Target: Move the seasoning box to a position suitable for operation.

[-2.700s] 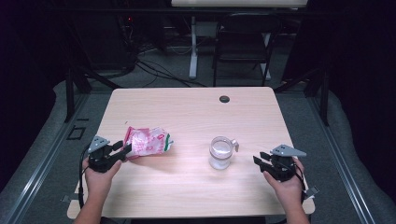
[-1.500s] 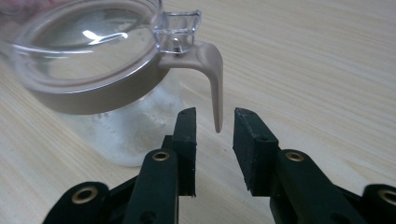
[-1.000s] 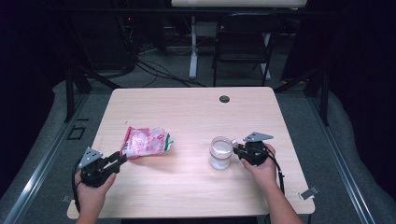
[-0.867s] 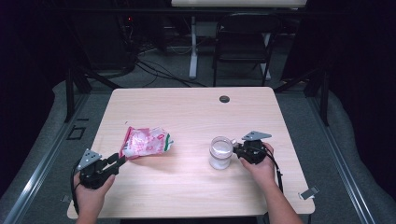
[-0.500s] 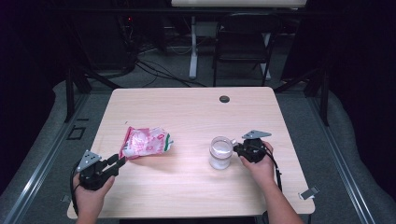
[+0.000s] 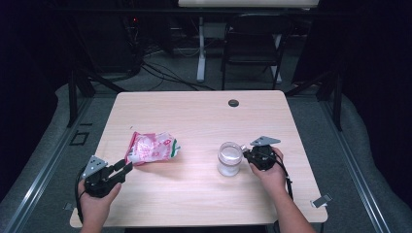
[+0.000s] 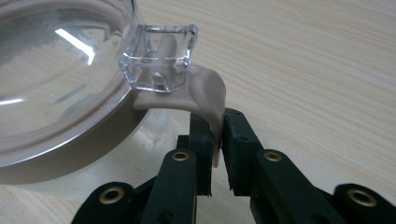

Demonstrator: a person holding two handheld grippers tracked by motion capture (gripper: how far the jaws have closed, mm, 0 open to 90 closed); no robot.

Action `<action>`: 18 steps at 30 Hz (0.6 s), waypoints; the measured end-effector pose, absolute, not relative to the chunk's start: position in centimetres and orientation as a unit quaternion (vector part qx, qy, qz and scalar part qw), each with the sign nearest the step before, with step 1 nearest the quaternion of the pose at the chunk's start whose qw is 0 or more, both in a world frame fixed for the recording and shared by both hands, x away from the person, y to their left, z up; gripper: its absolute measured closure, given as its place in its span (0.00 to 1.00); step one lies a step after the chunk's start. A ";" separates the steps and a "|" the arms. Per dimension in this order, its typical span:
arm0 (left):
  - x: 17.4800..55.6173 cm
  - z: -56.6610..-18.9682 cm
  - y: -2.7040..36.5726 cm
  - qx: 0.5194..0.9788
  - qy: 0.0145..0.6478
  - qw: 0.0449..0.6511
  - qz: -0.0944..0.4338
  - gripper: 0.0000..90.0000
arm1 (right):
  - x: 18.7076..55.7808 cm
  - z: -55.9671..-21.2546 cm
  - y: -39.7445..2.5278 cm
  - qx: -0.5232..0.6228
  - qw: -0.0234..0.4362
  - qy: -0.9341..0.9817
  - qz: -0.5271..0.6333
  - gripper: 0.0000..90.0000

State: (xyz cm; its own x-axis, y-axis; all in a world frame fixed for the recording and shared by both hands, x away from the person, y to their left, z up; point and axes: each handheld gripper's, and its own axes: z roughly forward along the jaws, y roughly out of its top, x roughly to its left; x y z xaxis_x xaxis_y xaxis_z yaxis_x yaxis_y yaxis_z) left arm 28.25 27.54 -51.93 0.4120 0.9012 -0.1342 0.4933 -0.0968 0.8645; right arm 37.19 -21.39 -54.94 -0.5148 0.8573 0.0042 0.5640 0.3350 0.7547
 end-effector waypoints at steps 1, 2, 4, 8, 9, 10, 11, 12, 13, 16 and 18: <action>28.3 -51.9 27.4 0.708 0.492 0.454 0.223 0.73 | 37.1 -54.9 -21.4 0.451 0.201 0.791 0.360 0.92; 28.3 -51.9 27.2 0.710 0.490 0.454 0.224 0.73 | 37.0 -54.8 -21.4 0.453 0.201 0.791 0.359 0.92; 28.4 -51.8 26.9 0.714 0.484 0.453 0.225 0.73 | 36.9 -54.8 -21.3 0.452 0.204 0.792 0.357 0.93; 28.6 -51.7 26.1 0.722 0.473 0.452 0.224 0.73 | 36.5 -54.7 -21.0 0.451 0.212 0.796 0.345 0.94; 28.7 -51.7 26.0 0.726 0.470 0.450 0.223 0.73 | 36.4 -54.6 -20.8 0.453 0.215 0.795 0.342 0.95; 28.7 -51.7 25.7 0.726 0.467 0.452 0.224 0.73 | 36.2 -54.6 -20.6 0.453 0.217 0.795 0.340 0.95; 28.7 -51.7 25.5 0.727 0.465 0.452 0.224 0.73 | 36.0 -54.6 -20.4 0.451 0.219 0.798 0.334 0.96; 28.7 -51.7 25.3 0.730 0.462 0.452 0.223 0.73 | 35.9 -54.5 -20.2 0.453 0.221 0.798 0.331 0.96; 28.8 -51.6 25.1 0.731 0.459 0.452 0.224 0.73 | 35.7 -54.5 -19.9 0.457 0.221 0.796 0.329 0.96; 28.9 -51.5 24.6 0.735 0.452 0.453 0.224 0.73 | 35.1 -54.4 -19.5 0.466 0.222 0.793 0.323 0.96; 29.0 -51.4 24.1 0.736 0.447 0.457 0.221 0.73 | 34.9 -54.4 -19.5 0.469 0.222 0.791 0.323 0.96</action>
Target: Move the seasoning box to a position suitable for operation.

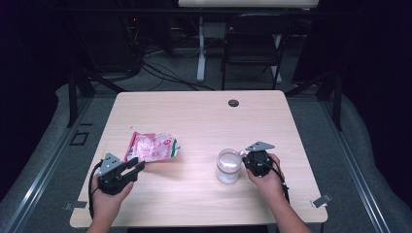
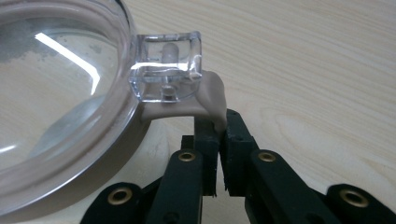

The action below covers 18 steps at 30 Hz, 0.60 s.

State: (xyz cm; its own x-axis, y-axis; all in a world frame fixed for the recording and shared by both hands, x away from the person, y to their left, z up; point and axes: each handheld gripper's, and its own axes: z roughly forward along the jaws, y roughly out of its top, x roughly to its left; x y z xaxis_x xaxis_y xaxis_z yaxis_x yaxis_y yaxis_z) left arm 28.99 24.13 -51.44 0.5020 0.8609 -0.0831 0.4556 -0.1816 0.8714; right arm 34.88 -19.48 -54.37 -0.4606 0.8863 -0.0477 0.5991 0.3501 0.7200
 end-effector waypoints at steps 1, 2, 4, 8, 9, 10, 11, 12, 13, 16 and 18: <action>29.0 -51.4 23.8 0.738 0.443 0.458 0.220 0.74 | 34.7 -54.4 -19.4 0.474 0.223 0.788 0.322 0.96; 29.1 -51.3 23.6 0.739 0.441 0.458 0.222 0.74 | 34.5 -54.3 -19.3 0.477 0.222 0.788 0.319 0.95; 29.2 -51.2 22.8 0.743 0.434 0.458 0.223 0.74 | 34.2 -54.3 -19.2 0.481 0.222 0.786 0.319 0.95; 29.6 -51.0 21.3 0.754 0.420 0.456 0.217 0.74 | 33.5 -54.3 -18.9 0.481 0.216 0.787 0.321 0.94; 29.8 -50.9 20.7 0.757 0.417 0.457 0.212 0.74 | 33.3 -54.3 -18.8 0.482 0.216 0.786 0.321 0.94; 30.0 -50.9 20.1 0.761 0.412 0.456 0.208 0.75 | 33.1 -54.3 -18.7 0.477 0.212 0.789 0.324 0.94; 30.2 -50.8 19.5 0.766 0.408 0.453 0.204 0.75 | 32.9 -54.3 -18.5 0.475 0.212 0.791 0.323 0.94; 30.3 -50.7 19.1 0.771 0.403 0.450 0.201 0.75 | 32.7 -54.3 -18.3 0.472 0.211 0.793 0.322 0.94; 30.5 -50.5 18.4 0.776 0.396 0.449 0.198 0.75 | 32.5 -54.2 -18.2 0.471 0.210 0.794 0.323 0.94; 31.2 -50.0 16.4 0.783 0.379 0.454 0.193 0.76 | 31.9 -54.2 -17.8 0.462 0.187 0.801 0.333 0.91; 31.6 -49.7 15.2 0.783 0.373 0.461 0.188 0.75 | 31.6 -54.2 -17.7 0.460 0.171 0.802 0.341 0.88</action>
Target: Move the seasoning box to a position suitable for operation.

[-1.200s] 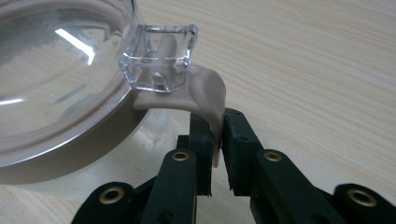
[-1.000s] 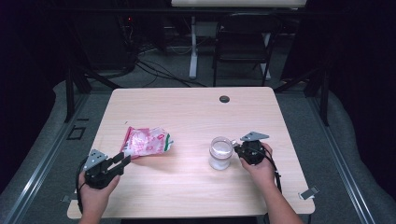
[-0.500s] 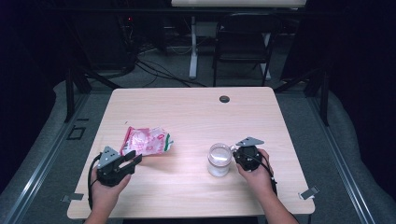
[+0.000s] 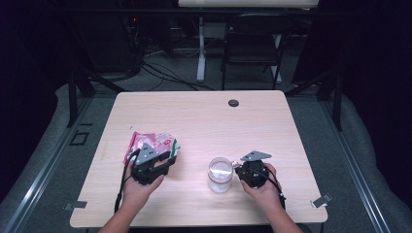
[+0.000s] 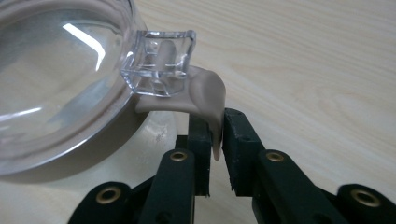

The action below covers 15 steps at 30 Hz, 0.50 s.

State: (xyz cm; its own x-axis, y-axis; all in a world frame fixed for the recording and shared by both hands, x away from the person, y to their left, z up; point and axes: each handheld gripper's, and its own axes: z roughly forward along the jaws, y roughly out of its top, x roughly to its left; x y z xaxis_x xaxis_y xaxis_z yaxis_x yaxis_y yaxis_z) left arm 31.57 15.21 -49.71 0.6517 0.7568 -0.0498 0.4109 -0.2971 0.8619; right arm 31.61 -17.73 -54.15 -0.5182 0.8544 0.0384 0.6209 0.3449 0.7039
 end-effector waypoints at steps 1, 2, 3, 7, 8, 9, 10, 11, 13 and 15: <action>31.8 -49.8 14.6 0.783 0.371 0.463 0.188 0.74 | 31.4 -54.2 -17.7 0.458 0.170 0.802 0.343 0.88; 32.0 -49.9 14.1 0.783 0.372 0.464 0.182 0.74 | 31.2 -54.1 -17.6 0.455 0.170 0.805 0.340 0.87; 32.1 -50.0 13.9 0.784 0.371 0.465 0.177 0.74 | 31.1 -54.1 -17.6 0.453 0.172 0.807 0.339 0.87; 32.2 -50.7 13.4 0.793 0.361 0.461 0.172 0.75 | 30.6 -53.9 -17.7 0.448 0.173 0.808 0.342 0.86; 32.1 -50.8 13.4 0.792 0.363 0.460 0.170 0.76 | 30.5 -53.8 -17.7 0.449 0.173 0.806 0.345 0.86; 32.1 -50.9 13.5 0.795 0.362 0.458 0.167 0.76 | 30.2 -53.6 -17.6 0.450 0.172 0.806 0.345 0.86; 32.0 -51.0 13.5 0.794 0.361 0.460 0.165 0.76 | 30.2 -53.6 -17.6 0.450 0.172 0.806 0.345 0.86; 31.9 -51.0 13.6 0.795 0.361 0.459 0.165 0.76 | 30.1 -53.6 -17.5 0.448 0.173 0.806 0.346 0.85; 31.7 -51.3 13.7 0.795 0.360 0.458 0.167 0.76 | 29.9 -53.5 -17.4 0.442 0.172 0.810 0.346 0.83; 31.7 -51.6 13.8 0.799 0.361 0.453 0.161 0.73 | 29.7 -53.5 -17.2 0.434 0.174 0.812 0.349 0.80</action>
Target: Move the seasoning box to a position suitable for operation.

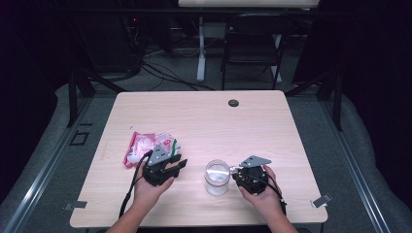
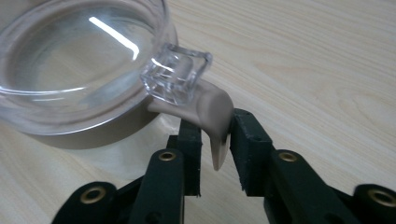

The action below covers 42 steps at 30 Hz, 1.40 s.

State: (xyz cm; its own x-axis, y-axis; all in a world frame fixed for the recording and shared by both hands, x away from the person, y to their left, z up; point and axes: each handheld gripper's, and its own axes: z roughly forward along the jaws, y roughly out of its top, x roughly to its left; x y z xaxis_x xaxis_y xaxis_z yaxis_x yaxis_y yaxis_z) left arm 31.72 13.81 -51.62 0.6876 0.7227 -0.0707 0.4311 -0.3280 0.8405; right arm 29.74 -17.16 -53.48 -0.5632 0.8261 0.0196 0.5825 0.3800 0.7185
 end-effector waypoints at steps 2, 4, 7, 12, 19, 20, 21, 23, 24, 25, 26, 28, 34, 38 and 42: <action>31.7 -51.9 13.8 0.803 0.362 0.448 0.155 0.72 | 29.5 -53.3 -17.1 0.424 0.179 0.815 0.351 0.78; 31.6 -51.9 13.7 0.802 0.362 0.449 0.157 0.72 | 29.4 -53.2 -17.2 0.421 0.175 0.815 0.358 0.77; 31.6 -51.9 13.5 0.800 0.361 0.454 0.155 0.71 | 29.0 -52.7 -17.6 0.412 0.171 0.819 0.360 0.76; 31.6 -51.9 13.3 0.797 0.363 0.461 0.146 0.71 | 28.5 -52.0 -18.3 0.407 0.159 0.819 0.371 0.76; 31.3 -51.4 13.2 0.792 0.366 0.469 0.139 0.72 | 27.7 -49.9 -19.0 0.401 0.161 0.809 0.399 0.80; 31.4 -51.2 13.2 0.790 0.369 0.470 0.137 0.72 | 27.7 -49.5 -19.1 0.403 0.164 0.807 0.400 0.81; 31.4 -51.0 13.1 0.789 0.369 0.472 0.136 0.72 | 27.7 -49.1 -19.0 0.407 0.166 0.803 0.402 0.83; 31.5 -50.4 12.9 0.788 0.368 0.473 0.140 0.72 | 28.1 -48.3 -19.0 0.415 0.170 0.798 0.402 0.85; 31.6 -50.1 12.8 0.789 0.365 0.473 0.143 0.71 | 28.3 -47.8 -18.9 0.416 0.169 0.798 0.402 0.85; 31.8 -49.8 12.7 0.789 0.365 0.474 0.140 0.69 | 28.6 -47.5 -18.9 0.418 0.167 0.797 0.403 0.86; 31.9 -49.6 12.5 0.793 0.364 0.470 0.135 0.67 | 28.8 -47.1 -18.8 0.423 0.166 0.794 0.404 0.86; 32.1 -49.2 12.0 0.793 0.366 0.466 0.143 0.66 | 29.4 -46.6 -18.7 0.429 0.159 0.789 0.410 0.86; 32.8 -48.4 10.9 0.785 0.360 0.488 0.125 0.64 | 30.6 -46.3 -18.4 0.449 0.145 0.779 0.412 0.83; 32.6 -48.9 10.6 0.795 0.342 0.487 0.119 0.70 | 30.4 -47.0 -18.2 0.457 0.144 0.783 0.396 0.84; 32.0 -49.7 10.4 0.811 0.325 0.474 0.112 0.76 | 30.1 -47.6 -18.2 0.462 0.135 0.783 0.394 0.86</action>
State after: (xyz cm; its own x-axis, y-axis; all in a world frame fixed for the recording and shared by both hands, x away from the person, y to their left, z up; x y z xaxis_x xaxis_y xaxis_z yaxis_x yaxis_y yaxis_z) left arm 32.04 10.40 -49.69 0.7630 0.6340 -0.1264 0.4214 -0.3395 0.8409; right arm 30.14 -18.20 -47.63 -0.5371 0.8296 0.1526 0.6165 0.2626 0.7423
